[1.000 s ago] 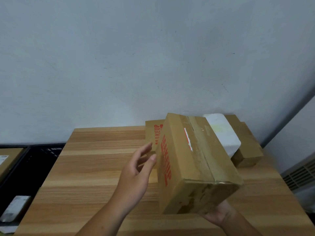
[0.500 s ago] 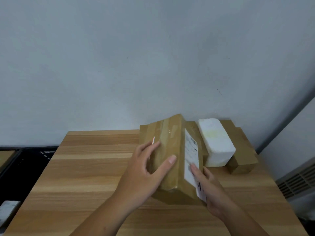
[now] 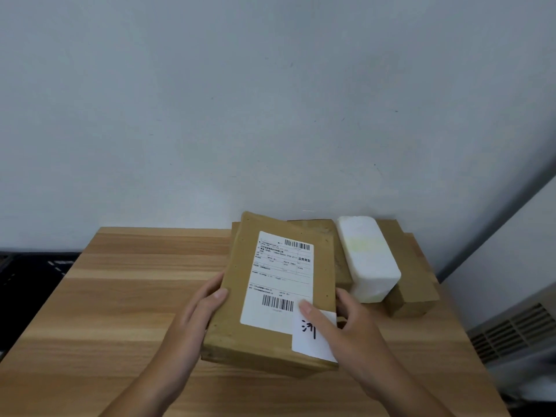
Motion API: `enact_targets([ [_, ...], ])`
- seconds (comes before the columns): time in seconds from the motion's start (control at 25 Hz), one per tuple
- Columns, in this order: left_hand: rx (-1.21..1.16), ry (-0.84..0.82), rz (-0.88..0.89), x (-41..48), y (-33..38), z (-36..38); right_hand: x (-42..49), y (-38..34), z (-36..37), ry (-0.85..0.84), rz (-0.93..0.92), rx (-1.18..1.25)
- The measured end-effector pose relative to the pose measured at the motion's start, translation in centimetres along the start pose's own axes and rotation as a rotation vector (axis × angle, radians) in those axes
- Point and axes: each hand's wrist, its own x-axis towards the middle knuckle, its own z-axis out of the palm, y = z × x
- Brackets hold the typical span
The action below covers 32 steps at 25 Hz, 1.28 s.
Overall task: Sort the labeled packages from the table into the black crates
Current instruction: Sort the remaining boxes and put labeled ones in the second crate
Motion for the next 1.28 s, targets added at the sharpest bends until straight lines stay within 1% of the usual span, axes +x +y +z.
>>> enact_targets([
  [0.16,-0.031,0.041,-0.080,0.1,-0.8,-1.3,0.6,-0.4,0.5,-0.035,-0.039,-0.082],
  [0.28,-0.011,0.051,-0.028,-0.9,-1.0,-2.7,1.0,-0.5,1.7,-0.081,-0.058,-0.134],
  [0.48,-0.050,0.197,-0.018,-3.1,-1.4,-6.9,1.1,-0.6,5.9,-0.166,-0.064,-0.190],
  [0.76,-0.073,0.289,-0.047,-6.4,-2.8,-17.8,-0.3,-0.3,16.6,-0.190,-0.049,-0.207],
  [1.04,-0.033,0.192,-0.022,-9.5,-4.1,-31.2,-3.2,0.7,30.2,-0.125,0.008,-0.217],
  [1.28,0.003,0.216,-0.026,-11.5,-5.4,-41.0,-4.5,0.2,39.7,-0.138,0.047,-0.244],
])
